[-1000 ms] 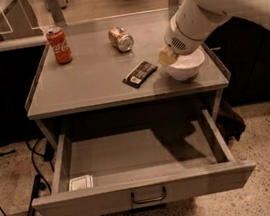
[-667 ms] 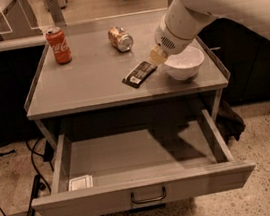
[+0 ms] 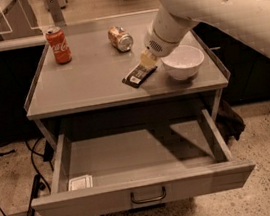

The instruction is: Place rxbar chocolate into top drawer

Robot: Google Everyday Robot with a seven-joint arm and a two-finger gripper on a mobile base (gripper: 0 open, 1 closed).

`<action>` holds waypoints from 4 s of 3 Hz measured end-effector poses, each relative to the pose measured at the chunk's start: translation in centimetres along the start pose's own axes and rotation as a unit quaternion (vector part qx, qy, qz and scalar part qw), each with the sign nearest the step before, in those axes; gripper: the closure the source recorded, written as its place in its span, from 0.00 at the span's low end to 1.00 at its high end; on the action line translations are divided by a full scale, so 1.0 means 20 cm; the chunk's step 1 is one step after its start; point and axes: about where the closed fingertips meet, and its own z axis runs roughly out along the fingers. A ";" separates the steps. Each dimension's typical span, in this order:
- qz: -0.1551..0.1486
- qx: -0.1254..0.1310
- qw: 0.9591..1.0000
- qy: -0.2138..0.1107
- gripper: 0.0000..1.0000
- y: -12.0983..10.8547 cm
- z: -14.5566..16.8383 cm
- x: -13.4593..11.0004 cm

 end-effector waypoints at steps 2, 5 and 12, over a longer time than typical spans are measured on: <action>0.018 -0.026 0.999 0.003 0.58 -0.02 0.15 0.00; 0.046 -0.046 0.998 0.009 0.45 -0.06 0.21 0.00; 0.074 -0.094 0.992 0.050 0.09 -0.04 0.43 0.05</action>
Offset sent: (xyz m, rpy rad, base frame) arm 0.0263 0.0060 -0.0318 0.0651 0.0729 -0.0110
